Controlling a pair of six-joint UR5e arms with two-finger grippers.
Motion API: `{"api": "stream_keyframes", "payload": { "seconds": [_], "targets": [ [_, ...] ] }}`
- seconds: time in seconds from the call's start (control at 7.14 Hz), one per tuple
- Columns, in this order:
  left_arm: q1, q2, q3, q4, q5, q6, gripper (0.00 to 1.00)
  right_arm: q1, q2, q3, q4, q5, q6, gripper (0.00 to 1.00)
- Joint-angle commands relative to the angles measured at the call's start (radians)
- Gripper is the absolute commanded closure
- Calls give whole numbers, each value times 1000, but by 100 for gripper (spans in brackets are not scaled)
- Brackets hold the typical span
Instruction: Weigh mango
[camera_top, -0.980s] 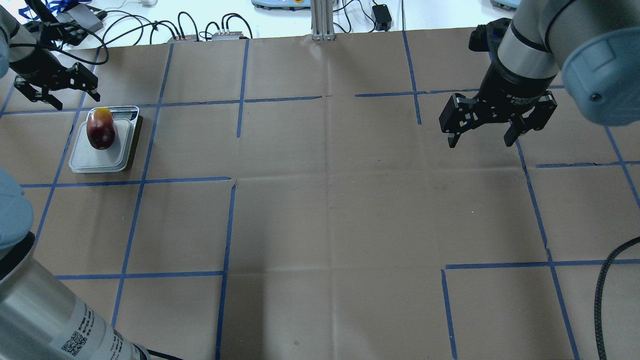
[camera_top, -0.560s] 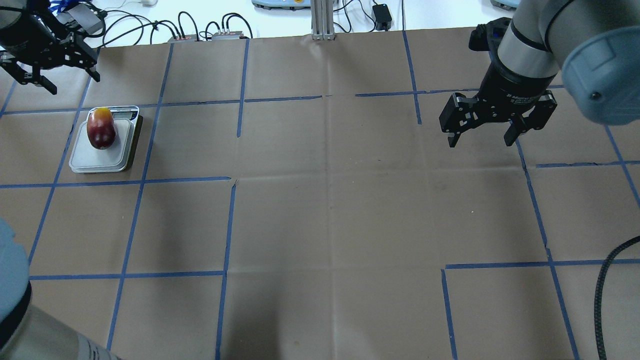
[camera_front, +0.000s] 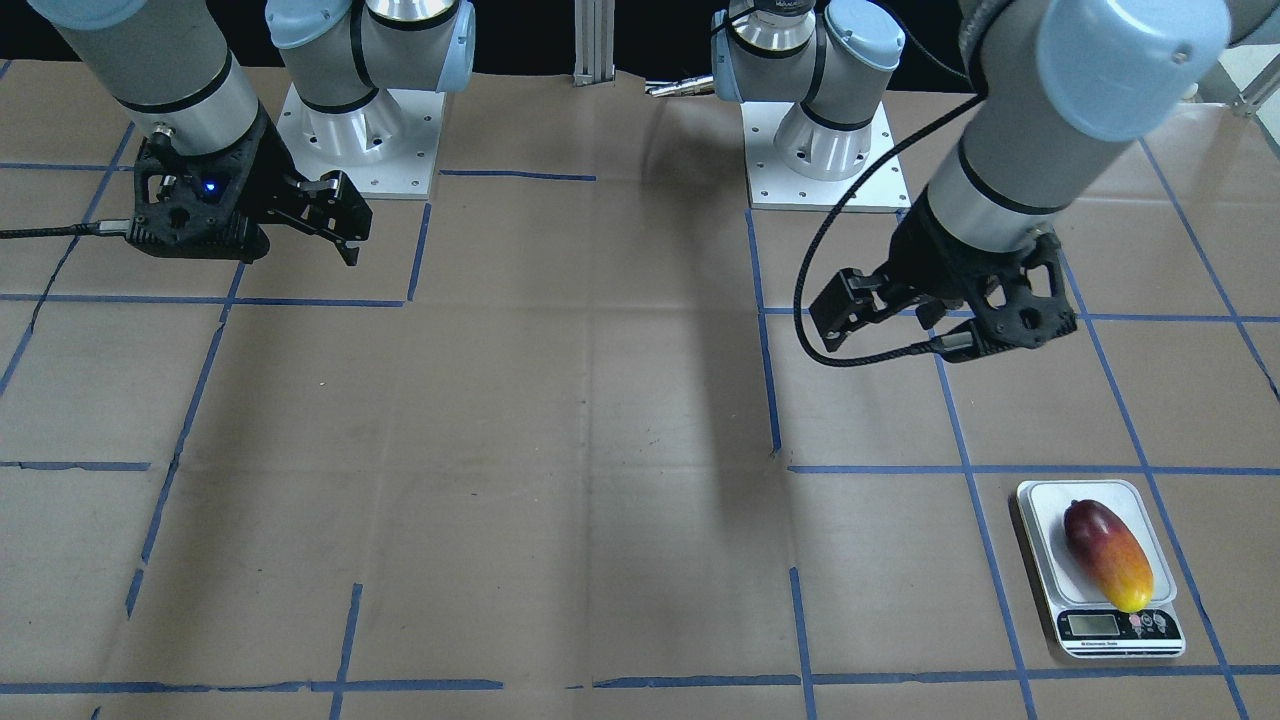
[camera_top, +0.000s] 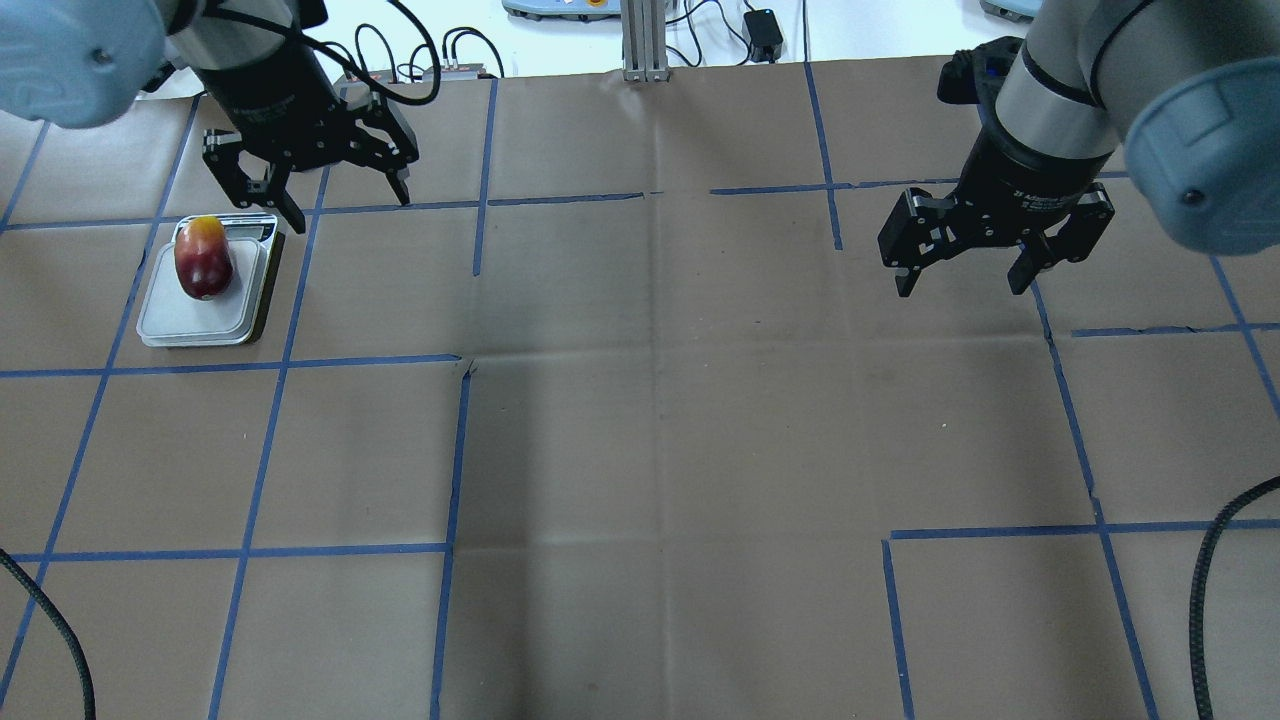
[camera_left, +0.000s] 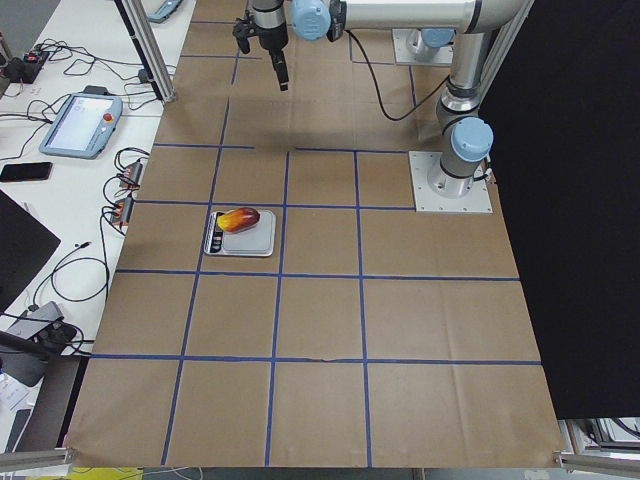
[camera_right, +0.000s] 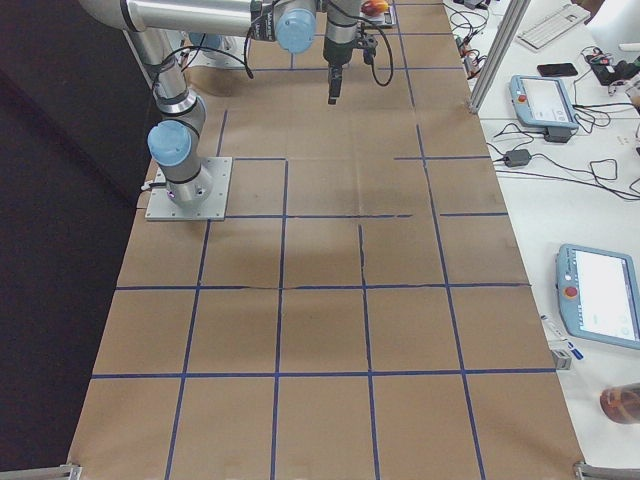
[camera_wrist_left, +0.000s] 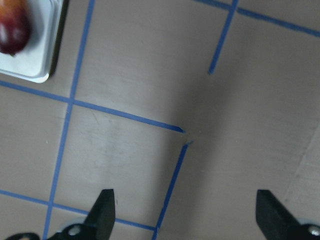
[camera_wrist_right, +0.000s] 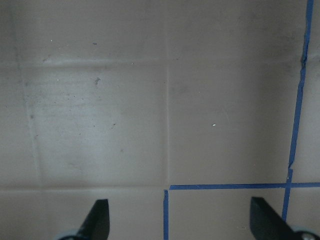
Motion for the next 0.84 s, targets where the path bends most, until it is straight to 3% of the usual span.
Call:
{"api": "stream_keyframes", "payload": {
  "seconds": [0.0,0.14,0.7],
  "targets": [
    [-22,116,-168,102,14,13,0,0,0,0,0,0,0,0],
    [-31,124,-173,115,48,27,0,0,0,0,0,0,0,0],
    [-28,136,-170,118,39,65,0,0,0,0,0,0,0,0]
  ]
}}
